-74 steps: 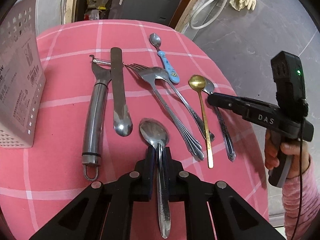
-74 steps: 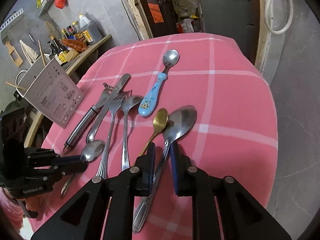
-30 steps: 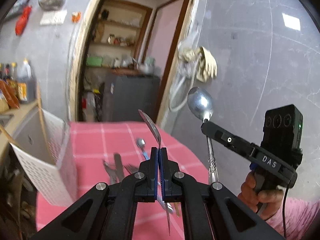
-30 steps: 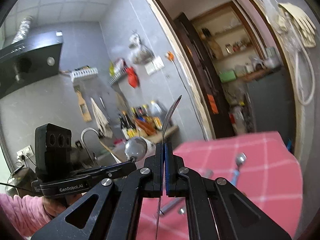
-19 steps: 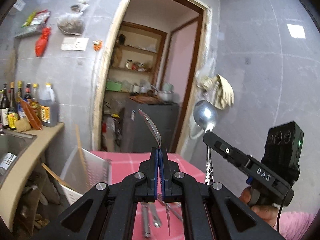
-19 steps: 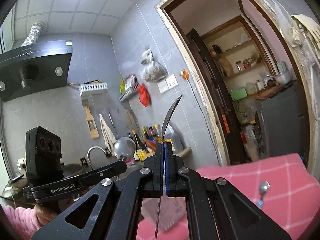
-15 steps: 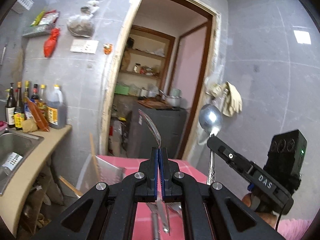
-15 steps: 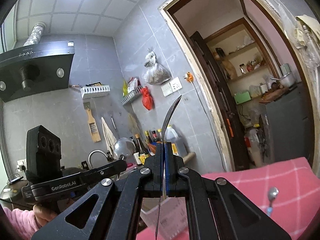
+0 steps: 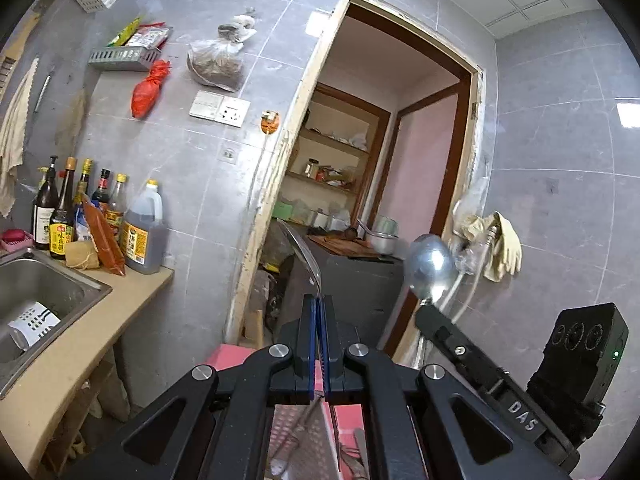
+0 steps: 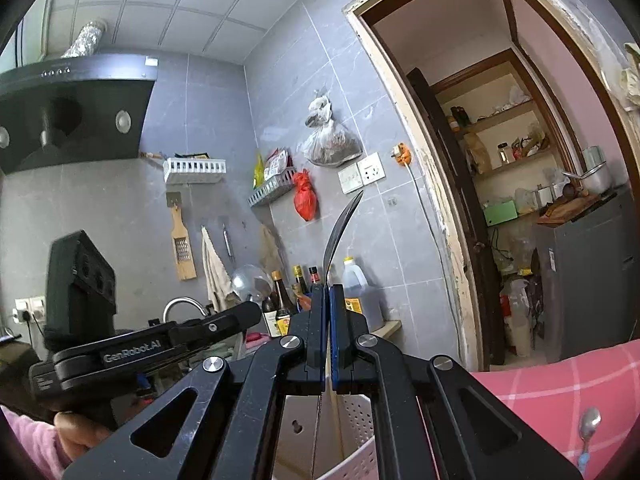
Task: Organize utensils
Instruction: 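Lift both spoons and carry them over the white caddy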
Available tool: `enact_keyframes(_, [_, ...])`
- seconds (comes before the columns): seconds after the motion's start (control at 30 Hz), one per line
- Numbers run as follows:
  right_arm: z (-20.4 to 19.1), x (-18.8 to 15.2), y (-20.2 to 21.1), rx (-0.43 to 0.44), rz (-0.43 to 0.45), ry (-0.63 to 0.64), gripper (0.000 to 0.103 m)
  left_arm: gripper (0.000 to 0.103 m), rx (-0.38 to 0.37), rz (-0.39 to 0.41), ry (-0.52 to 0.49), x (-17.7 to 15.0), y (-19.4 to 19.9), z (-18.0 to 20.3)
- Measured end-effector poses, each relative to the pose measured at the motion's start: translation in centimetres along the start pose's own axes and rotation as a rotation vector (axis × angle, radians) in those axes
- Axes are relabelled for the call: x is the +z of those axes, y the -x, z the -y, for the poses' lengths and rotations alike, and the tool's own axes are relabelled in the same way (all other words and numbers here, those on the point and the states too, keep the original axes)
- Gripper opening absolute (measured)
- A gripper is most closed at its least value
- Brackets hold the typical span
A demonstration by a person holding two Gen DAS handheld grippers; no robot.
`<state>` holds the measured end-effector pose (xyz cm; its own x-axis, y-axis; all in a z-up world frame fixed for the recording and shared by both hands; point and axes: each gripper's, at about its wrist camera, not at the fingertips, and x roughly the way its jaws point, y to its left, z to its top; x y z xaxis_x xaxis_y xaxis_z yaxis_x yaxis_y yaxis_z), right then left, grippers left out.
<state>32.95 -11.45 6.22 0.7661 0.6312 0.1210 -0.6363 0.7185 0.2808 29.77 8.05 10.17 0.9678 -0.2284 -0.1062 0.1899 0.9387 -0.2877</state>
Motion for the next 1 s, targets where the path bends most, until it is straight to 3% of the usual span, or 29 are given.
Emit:
enact_keyframes(0.27, [1.0,-2.3,-2.8,0.006,-0.018,-0.024,0.002,0.003,0.017,0.054,-0.083,-1.3,-0.3,0.1])
enact_keyframes(0.53, [1.3,-3.2,-3.8,0.009,-0.022,-0.022,0.002,0.003,0.035,0.058,-0.128,-2.3,-0.4,0.1])
enact_keyframes(0.83, [1.6,-3.7,-4.5,0.026,-0.038,-0.025,0.002,0.003,0.026,0.075,-0.106,-2.5,0.0,-0.3])
enact_keyframes(1.0, [1.7,-3.8,-4.6,0.033,-0.037,-0.029,0.002,0.003,-0.024,0.086,-0.048,-2.2,0.0,-0.9])
